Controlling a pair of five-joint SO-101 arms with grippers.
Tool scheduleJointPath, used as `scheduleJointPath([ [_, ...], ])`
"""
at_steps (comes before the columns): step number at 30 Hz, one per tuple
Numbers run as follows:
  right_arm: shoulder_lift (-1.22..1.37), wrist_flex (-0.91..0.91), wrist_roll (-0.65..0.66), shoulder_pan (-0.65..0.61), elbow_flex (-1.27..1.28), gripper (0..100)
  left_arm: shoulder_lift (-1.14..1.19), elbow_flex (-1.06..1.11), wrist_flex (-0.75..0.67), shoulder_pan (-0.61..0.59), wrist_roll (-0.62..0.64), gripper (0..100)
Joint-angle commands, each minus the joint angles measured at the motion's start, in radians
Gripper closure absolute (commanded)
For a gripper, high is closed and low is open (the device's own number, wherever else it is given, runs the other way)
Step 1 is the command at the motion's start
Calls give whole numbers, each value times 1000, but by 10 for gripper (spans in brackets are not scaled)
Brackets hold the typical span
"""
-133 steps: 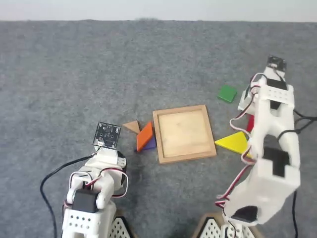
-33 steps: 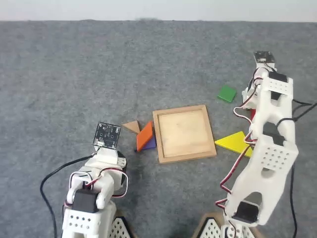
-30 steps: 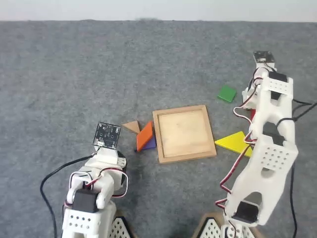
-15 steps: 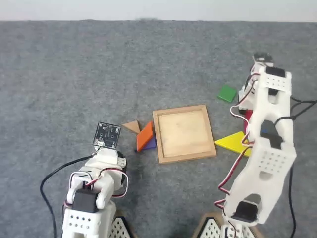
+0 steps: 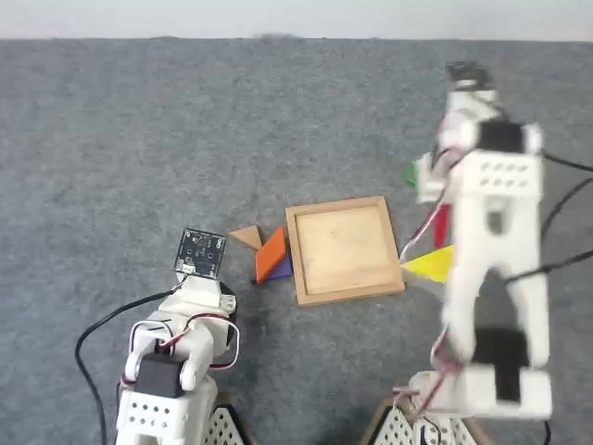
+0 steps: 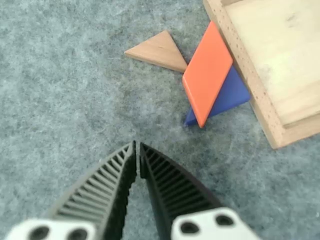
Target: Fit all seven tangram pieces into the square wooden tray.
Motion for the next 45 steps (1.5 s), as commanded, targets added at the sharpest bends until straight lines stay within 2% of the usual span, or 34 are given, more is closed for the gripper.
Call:
scheduleJointPath([
  [1, -188, -177, -51, -199, 209, 992, -12, -13, 6, 2, 12, 988],
  [6, -142, -222, -100, -340, 241, 992, -12, -13, 6, 2, 12, 988],
  [12, 47, -326, -107, -410, 184, 992, -12, -13, 6, 2, 12, 988],
  [17, 166, -414, -186, -466, 181, 992, -12, -13, 6, 2, 12, 988],
  [34, 182, -475, -311, -527, 209, 992, -12, -13, 6, 2, 12, 988],
  [45, 285, -519, -310, -521, 190, 991, -12, -13, 6, 2, 12, 988],
])
